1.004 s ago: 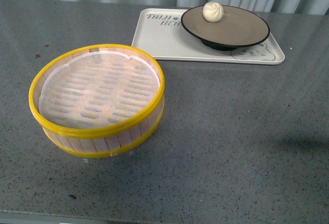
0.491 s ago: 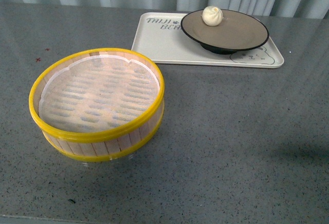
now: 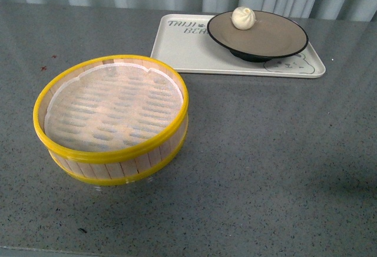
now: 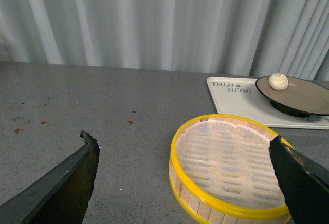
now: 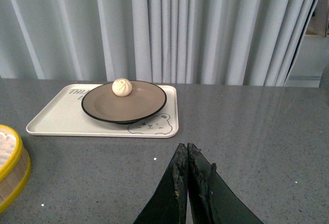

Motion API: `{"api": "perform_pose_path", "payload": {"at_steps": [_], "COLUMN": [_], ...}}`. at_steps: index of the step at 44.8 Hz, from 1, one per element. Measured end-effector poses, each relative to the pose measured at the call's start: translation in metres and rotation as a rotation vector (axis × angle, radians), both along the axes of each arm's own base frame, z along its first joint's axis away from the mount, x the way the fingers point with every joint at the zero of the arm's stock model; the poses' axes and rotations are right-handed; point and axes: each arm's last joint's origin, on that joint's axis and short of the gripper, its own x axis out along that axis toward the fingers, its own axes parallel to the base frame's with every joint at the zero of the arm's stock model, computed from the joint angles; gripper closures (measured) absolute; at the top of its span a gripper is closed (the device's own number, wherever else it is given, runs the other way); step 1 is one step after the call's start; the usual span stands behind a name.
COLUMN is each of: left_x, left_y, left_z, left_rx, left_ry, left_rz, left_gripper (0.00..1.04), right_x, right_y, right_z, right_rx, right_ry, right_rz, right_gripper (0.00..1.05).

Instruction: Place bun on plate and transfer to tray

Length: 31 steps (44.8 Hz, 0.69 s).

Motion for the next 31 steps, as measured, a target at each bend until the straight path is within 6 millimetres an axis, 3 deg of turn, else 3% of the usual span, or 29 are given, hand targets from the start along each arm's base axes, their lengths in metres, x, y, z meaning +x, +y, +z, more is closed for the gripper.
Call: {"api": "perform_pose_path", "payload": {"at_steps": [19,31], "left_x": [0.000,0.000], "left_y": [0.000,0.000], "left_z": [0.000,0.000], "left_rx": [0.000,0.000], "left_ry": [-0.001,0.000], "left_rz": [0.000,0.000], "left_gripper": [0.07,0.07], "right_x": [-0.015,-0.015], "right_y": [0.000,0.000], "right_z": [-0.003,-0.003], "right_rx": [-0.002,-0.001], "right_ry": [0.006,0.006], "right_rz": [0.000,0.000], "right_gripper": [1.02,0.47]}}
